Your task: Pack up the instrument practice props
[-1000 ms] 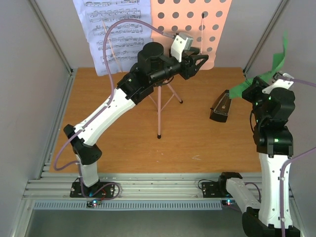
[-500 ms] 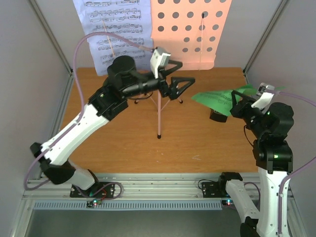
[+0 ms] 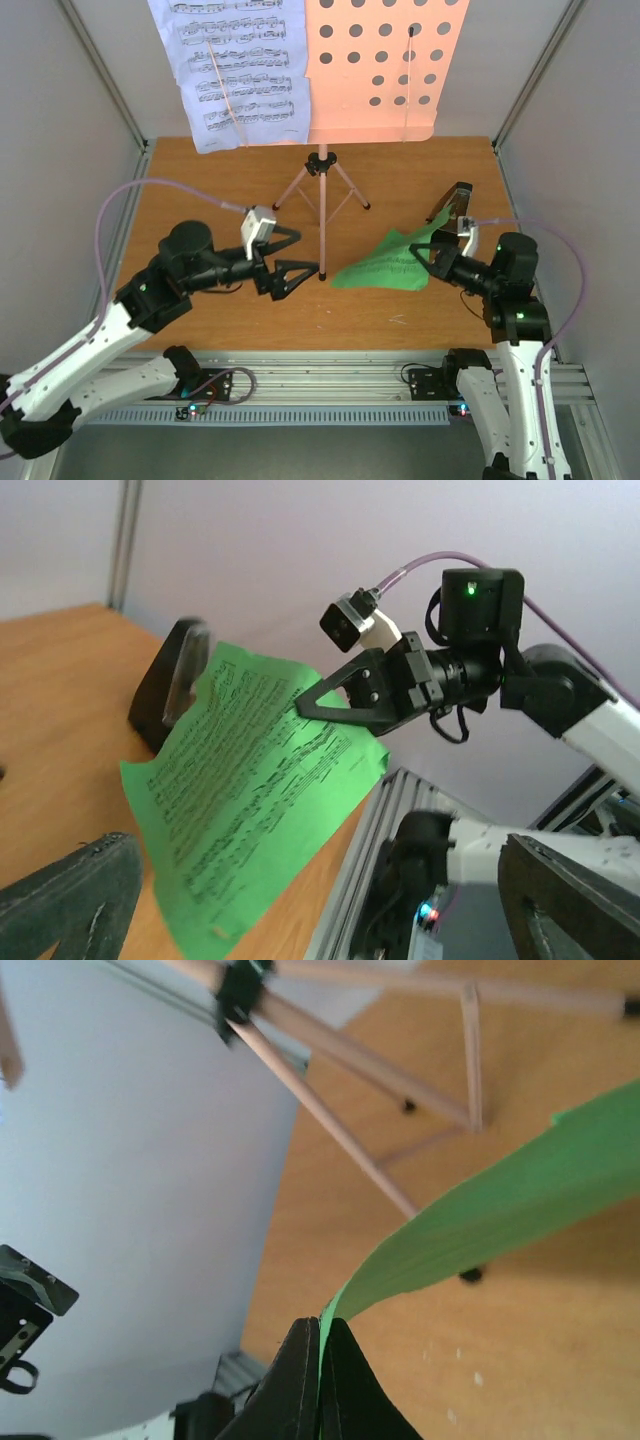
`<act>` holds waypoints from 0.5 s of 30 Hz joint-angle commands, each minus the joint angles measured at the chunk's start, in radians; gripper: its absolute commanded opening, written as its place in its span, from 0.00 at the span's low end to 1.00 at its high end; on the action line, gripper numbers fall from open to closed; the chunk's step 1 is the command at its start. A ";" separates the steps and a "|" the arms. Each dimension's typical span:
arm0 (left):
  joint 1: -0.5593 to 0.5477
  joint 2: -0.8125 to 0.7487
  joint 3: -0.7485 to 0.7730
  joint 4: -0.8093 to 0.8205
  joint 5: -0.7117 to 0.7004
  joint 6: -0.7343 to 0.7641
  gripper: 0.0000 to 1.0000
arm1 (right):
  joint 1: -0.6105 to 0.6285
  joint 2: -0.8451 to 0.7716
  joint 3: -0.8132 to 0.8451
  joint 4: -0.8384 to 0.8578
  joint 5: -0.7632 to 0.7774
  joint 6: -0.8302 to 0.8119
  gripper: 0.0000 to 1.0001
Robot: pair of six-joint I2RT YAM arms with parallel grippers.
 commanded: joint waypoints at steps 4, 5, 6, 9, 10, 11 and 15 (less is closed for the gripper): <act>0.001 -0.241 -0.299 -0.105 -0.247 -0.056 0.98 | -0.003 0.044 -0.268 -0.031 -0.185 0.036 0.01; 0.001 -0.264 -0.328 -0.111 -0.274 -0.062 0.98 | -0.003 0.070 -0.301 -0.023 -0.195 0.028 0.01; 0.002 -0.278 -0.351 -0.124 -0.294 -0.070 0.99 | -0.003 0.096 -0.325 -0.020 -0.196 0.015 0.01; 0.003 -0.293 -0.388 -0.158 -0.323 -0.077 0.99 | -0.003 0.189 -0.373 0.008 -0.171 0.000 0.01; 0.004 -0.291 -0.394 -0.161 -0.330 -0.078 0.99 | -0.003 0.224 -0.388 0.030 -0.167 0.006 0.01; 0.004 -0.291 -0.401 -0.163 -0.340 -0.078 0.99 | -0.003 0.256 -0.404 0.056 -0.162 0.015 0.01; 0.003 -0.306 -0.428 -0.134 -0.410 -0.079 0.99 | -0.003 0.387 -0.433 0.114 -0.126 0.000 0.01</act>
